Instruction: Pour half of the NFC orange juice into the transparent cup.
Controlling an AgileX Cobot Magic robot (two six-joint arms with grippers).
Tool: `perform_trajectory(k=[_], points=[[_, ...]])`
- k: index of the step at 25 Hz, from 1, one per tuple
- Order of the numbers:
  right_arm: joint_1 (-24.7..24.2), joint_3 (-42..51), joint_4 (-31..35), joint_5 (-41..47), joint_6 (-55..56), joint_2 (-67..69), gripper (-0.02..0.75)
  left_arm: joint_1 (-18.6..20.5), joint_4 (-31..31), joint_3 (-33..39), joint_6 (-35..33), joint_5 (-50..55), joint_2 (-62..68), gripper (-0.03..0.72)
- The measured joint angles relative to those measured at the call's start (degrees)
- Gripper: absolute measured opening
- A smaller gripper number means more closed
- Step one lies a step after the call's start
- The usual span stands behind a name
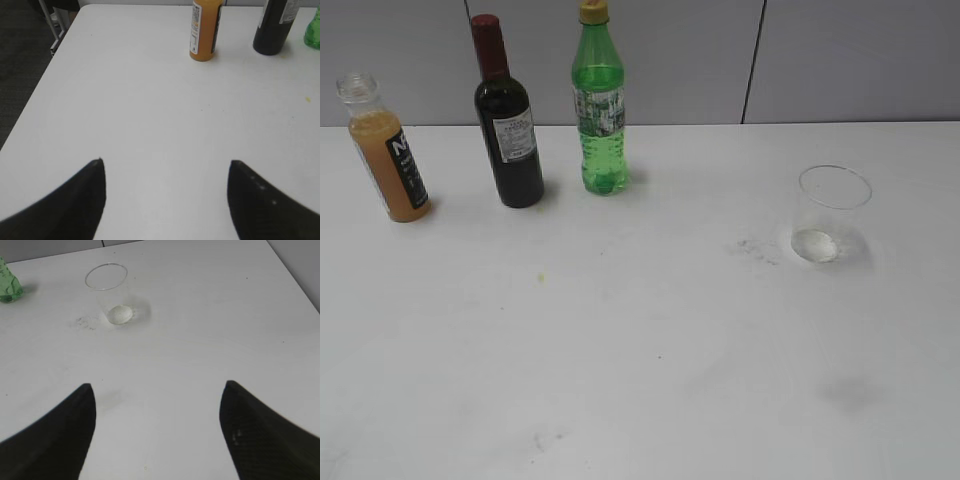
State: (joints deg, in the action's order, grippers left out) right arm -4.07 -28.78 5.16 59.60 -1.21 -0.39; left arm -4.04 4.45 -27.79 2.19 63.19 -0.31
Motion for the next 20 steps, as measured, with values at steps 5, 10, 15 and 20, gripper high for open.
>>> perform_trajectory(k=[5, 10, 15, 20], points=[[0.0, 0.0, 0.0, 0.0, 0.0, 0.0, 0.591, 0.0, 0.0, 0.0, 0.0, 0.0, 0.0, 0.584], [0.0, 0.0, 0.0, 0.0, 0.0, 0.0, 0.592, 0.0, 0.0, 0.0, 0.0, 0.0, 0.0, 0.584], [0.0, 0.0, 0.0, 0.0, 0.0, 0.0, 0.592, 0.0, 0.0, 0.0, 0.0, 0.0, 0.0, 0.584], [0.0, 0.0, 0.0, 0.0, 0.0, 0.0, 0.592, 0.0, 0.0, 0.0, 0.0, 0.0, 0.0, 0.584]])
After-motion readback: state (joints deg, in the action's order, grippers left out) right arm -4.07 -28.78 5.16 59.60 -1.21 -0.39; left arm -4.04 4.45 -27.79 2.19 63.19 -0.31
